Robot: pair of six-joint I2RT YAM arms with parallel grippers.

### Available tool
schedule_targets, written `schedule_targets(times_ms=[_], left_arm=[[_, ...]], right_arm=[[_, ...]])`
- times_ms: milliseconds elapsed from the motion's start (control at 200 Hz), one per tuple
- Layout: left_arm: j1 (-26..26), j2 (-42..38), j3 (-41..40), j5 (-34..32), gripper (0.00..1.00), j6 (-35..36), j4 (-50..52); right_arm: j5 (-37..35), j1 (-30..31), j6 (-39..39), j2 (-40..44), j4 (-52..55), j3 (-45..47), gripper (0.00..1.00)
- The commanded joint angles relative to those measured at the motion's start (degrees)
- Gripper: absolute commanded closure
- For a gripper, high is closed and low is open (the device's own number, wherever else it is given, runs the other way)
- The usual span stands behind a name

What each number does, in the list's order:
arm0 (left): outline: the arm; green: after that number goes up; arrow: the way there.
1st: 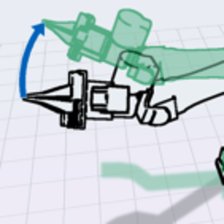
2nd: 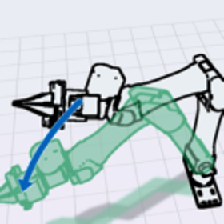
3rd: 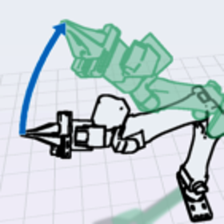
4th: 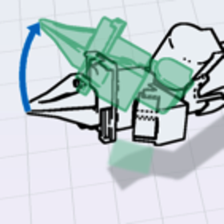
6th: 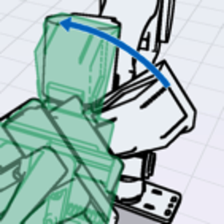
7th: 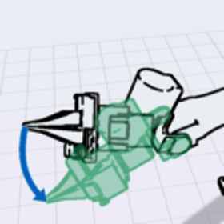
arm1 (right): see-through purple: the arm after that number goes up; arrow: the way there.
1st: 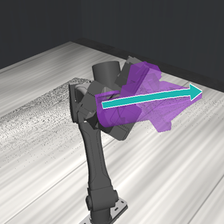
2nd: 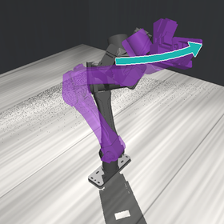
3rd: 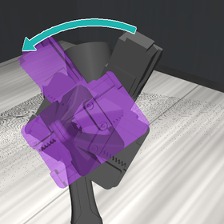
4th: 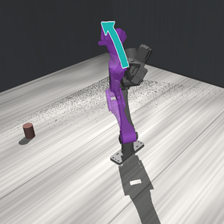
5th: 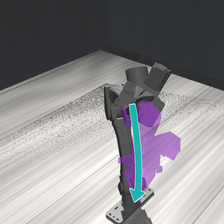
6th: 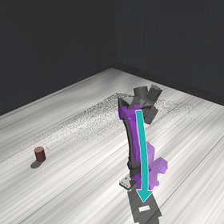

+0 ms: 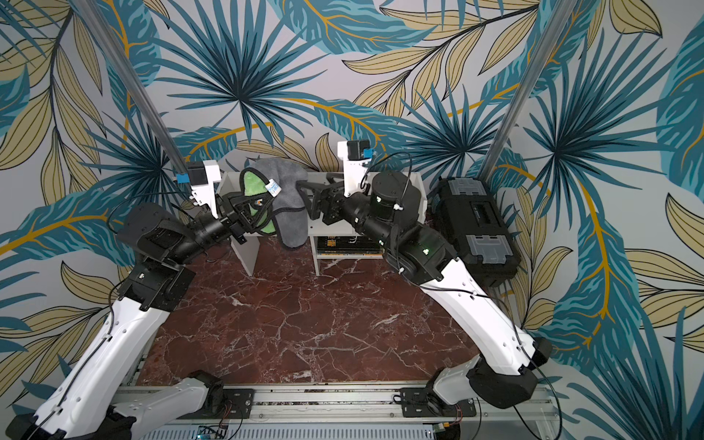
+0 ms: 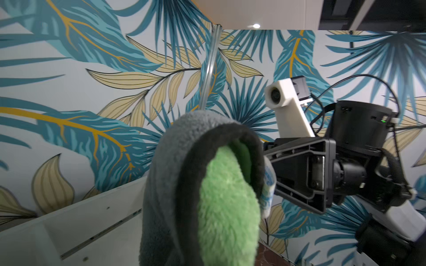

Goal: Wipe the bookshelf clean with a cloth
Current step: Hold the shelf at the center of the board.

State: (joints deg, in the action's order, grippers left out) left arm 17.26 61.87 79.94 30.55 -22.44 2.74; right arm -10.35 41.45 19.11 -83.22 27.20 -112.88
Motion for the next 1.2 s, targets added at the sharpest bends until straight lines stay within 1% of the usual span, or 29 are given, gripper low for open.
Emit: schedule_targets(times_ms=[0,65,130,200,290,366,396,426,511,666,711,741,761,791,811,861,901,941,1032,1102,1192], left_arm=[[-6.4,0.3,6.8,-9.3,1.0,2.4,6.2],[-8.2,1.9,8.6,-12.5,1.0,4.2,8.0],[-9.0,4.3,9.8,-13.9,1.0,5.8,8.7],[-9.9,6.4,9.1,-12.9,1.0,4.4,6.1],[-9.9,8.7,6.9,-10.7,1.0,2.8,0.7],[-10.0,10.4,4.4,-11.8,1.0,2.5,-1.6],[-10.0,10.8,3.1,-12.2,1.0,2.8,-2.5],[-10.0,11.1,1.5,-12.6,1.0,3.2,-3.5],[-10.0,11.9,-3.2,-13.5,1.0,4.3,-6.7],[-10.0,14.0,-8.3,-17.3,1.0,6.5,-6.9],[-10.0,14.6,-9.1,-17.2,1.0,6.6,-7.0],[-9.9,15.1,-9.3,-16.5,0.92,6.9,-6.7],[-10.0,15.3,-9.4,-16.2,0.83,7.0,-6.4],[-9.9,15.8,-9.6,-16.0,0.68,6.8,-6.0],[-9.9,16.0,-9.9,-16.1,0.59,6.6,-5.9],[-9.9,16.4,-10.4,-16.4,0.47,6.4,-5.6],[-9.8,16.5,-11.0,-16.7,0.4,6.3,-5.3],[-9.7,16.3,-11.3,-17.3,0.34,6.3,-4.5],[-8.2,14.7,-12.5,-19.5,0.24,8.5,-3.1],[-6.3,13.4,-13.2,-22.3,0.22,11.3,-1.9],[-3.7,12.8,-13.3,-28.5,0.21,14.2,1.7]], right_arm=[[-21.2,-7.1,-2.5,0.1,23.0,-5.0,0.1],[-25.1,-11.5,-3.8,0.5,26.9,-5.2,0.1],[-25.5,-16.0,-4.3,0.5,29.4,-4.9,0.09],[-21.8,-21.0,-4.1,-0.4,31.4,-4.4,0.11],[-20.0,-25.0,-3.7,-1.4,32.4,-2.7,0.12],[-17.4,-28.0,-3.3,-1.1,31.1,0.2,0.14],[-14.3,-29.3,-3.3,-0.7,29.5,2.1,0.15],[-12.6,-30.0,-3.4,-0.5,28.5,3.6,0.17],[-10.7,-30.8,-5.3,-1.2,26.8,5.9,0.19],[-7.3,-32.1,-8.9,-1.7,20.3,11.0,0.22],[-5.9,-32.1,-10.8,-1.7,17.9,12.4,0.22],[-5.4,-32.1,-11.7,-1.6,16.6,13.2,0.23],[-5.2,-32.2,-12.1,-1.7,15.9,13.6,0.23],[-5.1,-32.2,-12.7,-1.8,15.3,13.8,0.26],[-4.8,-32.2,-13.1,-2.1,15.1,13.8,0.27],[-3.9,-32.2,-13.8,-2.7,14.9,13.8,0.34],[-3.2,-32.2,-14.1,-2.9,14.7,13.9,0.44],[-2.7,-32.2,-14.3,-2.8,14.5,14.2,0.53],[-3.0,-32.2,-14.7,-2.0,13.8,15.7,0.67],[-3.1,-32.2,-15.0,-1.3,13.5,16.5,0.74],[-2.7,-32.2,-14.8,-0.8,13.2,17.2,0.84]])
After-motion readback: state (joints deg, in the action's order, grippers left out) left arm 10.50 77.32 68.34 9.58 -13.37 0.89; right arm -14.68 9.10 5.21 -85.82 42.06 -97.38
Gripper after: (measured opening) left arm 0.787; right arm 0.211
